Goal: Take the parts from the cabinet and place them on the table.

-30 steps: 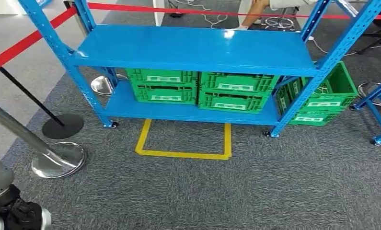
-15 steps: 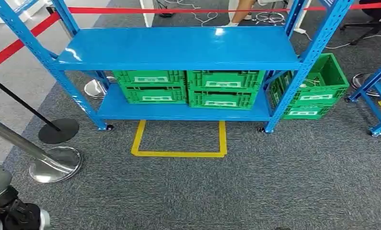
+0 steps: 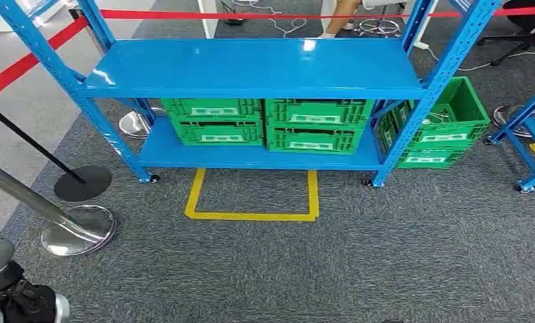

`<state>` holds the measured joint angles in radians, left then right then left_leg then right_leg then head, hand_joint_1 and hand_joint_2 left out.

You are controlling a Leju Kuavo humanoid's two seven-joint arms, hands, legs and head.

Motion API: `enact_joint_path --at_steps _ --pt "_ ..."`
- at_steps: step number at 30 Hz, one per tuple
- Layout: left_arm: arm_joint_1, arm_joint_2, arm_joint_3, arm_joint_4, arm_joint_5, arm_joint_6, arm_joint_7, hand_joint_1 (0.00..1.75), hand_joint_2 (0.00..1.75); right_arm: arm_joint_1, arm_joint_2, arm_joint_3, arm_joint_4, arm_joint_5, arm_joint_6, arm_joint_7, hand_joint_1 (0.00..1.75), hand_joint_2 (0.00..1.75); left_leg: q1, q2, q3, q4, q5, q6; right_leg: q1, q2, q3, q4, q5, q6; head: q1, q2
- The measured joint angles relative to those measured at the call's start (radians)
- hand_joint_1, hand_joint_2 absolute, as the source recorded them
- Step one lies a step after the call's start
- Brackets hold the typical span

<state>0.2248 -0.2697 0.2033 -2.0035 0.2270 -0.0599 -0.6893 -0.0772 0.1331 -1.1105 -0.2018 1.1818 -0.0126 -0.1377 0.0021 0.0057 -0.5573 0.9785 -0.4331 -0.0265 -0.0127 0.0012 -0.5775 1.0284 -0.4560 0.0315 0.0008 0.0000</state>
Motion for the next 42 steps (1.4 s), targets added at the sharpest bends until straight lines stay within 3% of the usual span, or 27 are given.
enact_joint_path --at_steps 5,6,12,13,18,22,28,33,35,36,42 --pt "0.001 0.000 0.000 0.000 0.000 0.000 0.000 0.00 0.00 0.000 0.000 0.000 0.000 0.000 0.000 0.000 0.00 0.00 -0.002 0.000 0.000 0.000 0.001 0.002 -0.001 0.000 0.000 -0.001 0.001 0.001 0.000 0.000" --pt "0.001 0.000 0.000 0.000 0.000 0.002 0.000 0.00 1.75 0.000 0.000 0.000 0.000 0.000 0.000 0.000 0.00 0.00 -0.002 0.000 0.000 0.000 0.001 0.002 -0.001 0.000 0.000 -0.001 0.001 0.001 0.000 0.000" --pt "0.004 0.027 -0.019 0.036 -0.040 0.094 0.001 0.00 1.75 0.000 0.000 0.000 0.000 -0.004 -0.002 0.000 0.00 0.00 -0.002 0.000 0.000 0.000 0.001 0.002 -0.001 0.000 0.000 -0.001 0.001 0.002 0.000 0.000" --pt "0.004 0.032 -0.020 0.056 -0.048 0.116 0.002 0.00 1.75 0.000 0.000 0.000 0.000 -0.004 -0.002 0.000 0.00 1.75 -0.002 0.000 0.000 0.000 0.001 0.002 -0.001 0.000 0.000 -0.001 0.001 0.002 0.000 0.000" --pt "-0.014 0.063 0.008 0.204 -0.047 0.175 0.010 0.00 1.75 0.001 0.000 0.000 0.000 -0.002 -0.002 0.000 0.00 1.75 -0.002 0.000 0.000 0.000 0.001 0.002 -0.001 0.000 0.000 -0.001 0.001 0.001 0.000 0.000" --pt "-0.053 0.069 0.106 0.382 -0.124 0.280 0.004 0.00 1.75 0.002 0.000 0.000 0.000 -0.002 -0.005 0.003 0.00 1.75 -0.002 0.000 0.000 0.000 0.001 0.002 -0.001 0.001 0.000 -0.001 0.001 0.001 0.000 0.000" --pt "-0.124 0.083 0.257 0.651 -0.106 0.349 0.037 0.00 1.75 0.002 0.000 0.000 0.000 -0.006 -0.006 0.013 0.00 1.75 -0.002 0.001 -0.001 0.000 0.001 0.003 -0.001 0.001 0.000 -0.001 0.001 0.002 0.000 0.000" --pt "-0.129 0.084 0.263 0.662 -0.105 0.351 0.037 0.00 1.75 0.002 0.000 0.000 0.000 -0.006 -0.006 0.014 0.00 1.75 -0.002 0.001 -0.001 0.000 0.001 0.003 -0.001 0.002 0.000 -0.001 0.001 0.002 0.000 0.000" --pt "-0.159 0.097 0.334 0.791 -0.092 0.359 0.032 0.00 1.75 0.003 0.000 0.000 0.000 -0.006 -0.009 0.021 0.00 1.75 -0.002 0.001 -0.001 0.000 0.001 0.002 -0.001 0.002 0.000 -0.001 0.001 0.002 0.000 0.000" --pt "-0.205 0.135 0.481 1.053 -0.080 0.352 0.008 0.00 1.75 0.005 0.000 0.000 0.000 -0.005 -0.012 0.030 0.00 1.75 -0.002 0.003 -0.001 0.000 0.001 0.002 -0.001 0.002 -0.002 -0.001 0.001 0.001 0.001 0.000" --pt "-0.245 0.154 0.561 1.212 -0.090 0.345 0.002 0.00 1.75 0.005 0.000 0.000 0.000 -0.005 -0.012 0.030 0.00 1.75 -0.002 0.003 -0.002 0.000 0.001 0.003 -0.001 0.002 -0.001 -0.002 0.002 0.002 0.000 0.000"
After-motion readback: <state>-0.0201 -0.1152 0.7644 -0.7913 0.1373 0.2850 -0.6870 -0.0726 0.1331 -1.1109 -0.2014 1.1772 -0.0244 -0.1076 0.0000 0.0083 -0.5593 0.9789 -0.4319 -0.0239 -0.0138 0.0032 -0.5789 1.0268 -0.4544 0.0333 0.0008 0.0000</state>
